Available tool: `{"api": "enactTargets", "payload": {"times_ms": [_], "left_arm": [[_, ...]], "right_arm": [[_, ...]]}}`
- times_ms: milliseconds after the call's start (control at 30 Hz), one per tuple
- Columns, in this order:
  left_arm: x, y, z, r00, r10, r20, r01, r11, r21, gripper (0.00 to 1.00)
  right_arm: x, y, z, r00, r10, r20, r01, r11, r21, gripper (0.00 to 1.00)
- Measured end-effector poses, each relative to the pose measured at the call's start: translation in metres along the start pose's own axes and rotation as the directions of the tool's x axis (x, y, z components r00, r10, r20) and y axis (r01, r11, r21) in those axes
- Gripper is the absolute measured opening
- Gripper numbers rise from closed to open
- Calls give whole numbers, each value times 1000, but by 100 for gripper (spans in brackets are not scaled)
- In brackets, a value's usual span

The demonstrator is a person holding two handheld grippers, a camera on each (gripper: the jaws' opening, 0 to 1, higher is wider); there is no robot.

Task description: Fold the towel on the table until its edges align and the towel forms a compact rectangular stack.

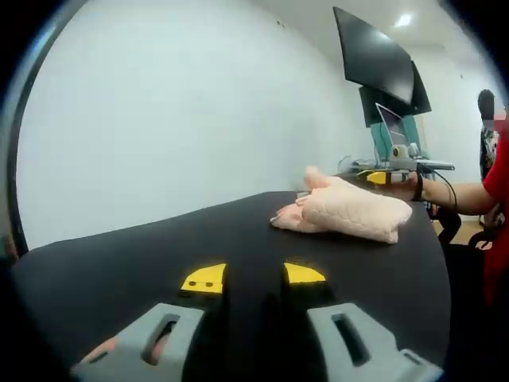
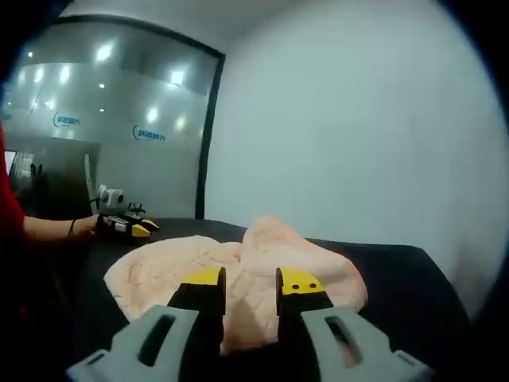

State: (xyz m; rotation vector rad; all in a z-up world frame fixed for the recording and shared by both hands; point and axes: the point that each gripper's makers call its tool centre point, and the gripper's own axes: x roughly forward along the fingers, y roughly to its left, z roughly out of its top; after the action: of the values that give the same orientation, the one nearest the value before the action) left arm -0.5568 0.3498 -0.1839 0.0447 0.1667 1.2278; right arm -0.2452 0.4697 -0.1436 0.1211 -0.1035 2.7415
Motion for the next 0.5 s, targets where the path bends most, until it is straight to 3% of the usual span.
{"api": "enactTargets", "payload": {"times_ms": [233,500], "left_arm": [[1,2,0,1000,0,0,0,1000,0,29],[1,2,-1,1000,-1,-2,1,1000,-1,29]], "right_arm": [[0,-1,-4,1000,-6,-21,6,1000,-11,22],[-2,-6,2,1000,-17,12,17,1000,22,23]]}}
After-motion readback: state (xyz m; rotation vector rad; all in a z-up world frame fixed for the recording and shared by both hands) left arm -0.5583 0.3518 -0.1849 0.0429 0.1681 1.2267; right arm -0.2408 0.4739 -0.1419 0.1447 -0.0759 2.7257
